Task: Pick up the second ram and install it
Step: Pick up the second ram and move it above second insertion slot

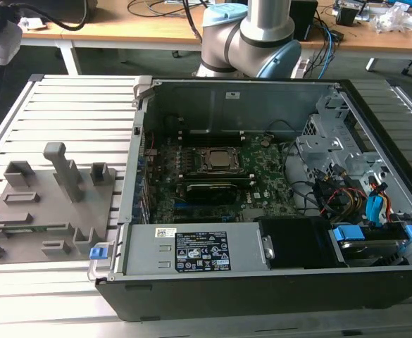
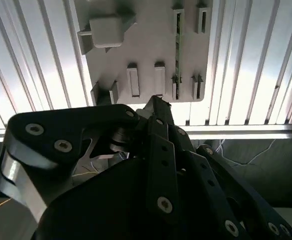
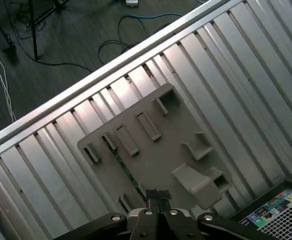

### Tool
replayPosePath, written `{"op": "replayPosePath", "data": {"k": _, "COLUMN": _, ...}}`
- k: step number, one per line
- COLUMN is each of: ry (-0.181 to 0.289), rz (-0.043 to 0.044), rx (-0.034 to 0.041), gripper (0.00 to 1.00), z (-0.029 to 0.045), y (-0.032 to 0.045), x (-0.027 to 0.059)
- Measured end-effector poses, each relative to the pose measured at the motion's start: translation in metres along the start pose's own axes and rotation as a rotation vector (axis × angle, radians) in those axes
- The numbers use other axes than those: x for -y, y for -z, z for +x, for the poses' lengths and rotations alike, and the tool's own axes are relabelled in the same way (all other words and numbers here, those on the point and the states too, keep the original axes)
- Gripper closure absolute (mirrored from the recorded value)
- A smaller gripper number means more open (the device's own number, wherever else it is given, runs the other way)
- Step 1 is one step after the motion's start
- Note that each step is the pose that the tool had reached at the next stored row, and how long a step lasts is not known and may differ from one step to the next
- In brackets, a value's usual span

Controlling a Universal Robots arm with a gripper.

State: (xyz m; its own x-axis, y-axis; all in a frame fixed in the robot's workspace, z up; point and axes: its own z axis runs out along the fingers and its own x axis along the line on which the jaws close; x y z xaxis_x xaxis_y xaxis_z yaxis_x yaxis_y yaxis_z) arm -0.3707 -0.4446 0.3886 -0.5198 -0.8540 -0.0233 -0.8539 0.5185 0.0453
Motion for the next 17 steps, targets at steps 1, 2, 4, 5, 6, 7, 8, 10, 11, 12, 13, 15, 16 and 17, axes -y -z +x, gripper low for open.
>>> {"op": "replayPosePath", "data": {"k": 1, "ry": 0.023, "rz": -0.0005, "rx": -0.0010, "gripper": 0.89, "z": 0.0000, "y": 0.0000, "x": 0.0000}}
{"op": "replayPosePath", "data": {"k": 2, "ry": 0.053, "rz": -0.0012, "rx": -0.0024, "gripper": 0.89, "z": 0.0000, "y": 0.0000, "x": 0.0000}}
{"op": "replayPosePath", "data": {"k": 4, "ry": 0.095, "rz": -0.0022, "rx": -0.0044, "gripper": 0.89, "z": 0.0000, "y": 0.0000, "x": 0.0000}}
{"op": "replayPosePath", "data": {"k": 5, "ry": 0.109, "rz": -0.0026, "rx": -0.0050, "gripper": 0.89, "z": 0.0000, "y": 0.0000, "x": 0.0000}}
{"op": "replayPosePath", "data": {"k": 6, "ry": 0.140, "rz": -0.0033, "rx": -0.0063, "gripper": 0.89, "z": 0.0000, "y": 0.0000, "x": 0.0000}}
{"op": "replayPosePath", "data": {"k": 7, "ry": 0.161, "rz": -0.0038, "rx": -0.0073, "gripper": 0.89, "z": 0.0000, "y": 0.0000, "x": 0.0000}}
{"op": "replayPosePath", "data": {"k": 8, "ry": 0.195, "rz": -0.0046, "rx": -0.0088, "gripper": 0.89, "z": 0.0000, "y": 0.0000, "x": 0.0000}}
{"op": "replayPosePath", "data": {"k": 10, "ry": 0.255, "rz": -0.0060, "rx": -0.0115, "gripper": 0.89, "z": 0.0000, "y": 0.0000, "x": 0.0000}}
{"op": "replayPosePath", "data": {"k": 11, "ry": 0.283, "rz": -0.0066, "rx": -0.0129, "gripper": 0.89, "z": 0.0000, "y": 0.0000, "x": 0.0000}}
{"op": "replayPosePath", "data": {"k": 12, "ry": 0.303, "rz": -0.0071, "rx": -0.0137, "gripper": 0.89, "z": 0.0000, "y": 0.0000, "x": 0.0000}}
{"op": "replayPosePath", "data": {"k": 13, "ry": 0.315, "rz": -0.0074, "rx": -0.0143, "gripper": 0.89, "z": 0.0000, "y": 0.0000, "x": 0.0000}}
{"op": "replayPosePath", "data": {"k": 15, "ry": 0.346, "rz": -0.0080, "rx": -0.0156, "gripper": 0.89, "z": 0.0000, "y": 0.0000, "x": 0.0000}}
{"op": "replayPosePath", "data": {"k": 16, "ry": 0.357, "rz": -0.0083, "rx": -0.0162, "gripper": 0.89, "z": 0.0000, "y": 0.0000, "x": 0.0000}}
{"op": "replayPosePath", "data": {"k": 17, "ry": 0.400, "rz": -0.0094, "rx": -0.0181, "gripper": 0.89, "z": 0.0000, "y": 0.0000, "x": 0.0000}}
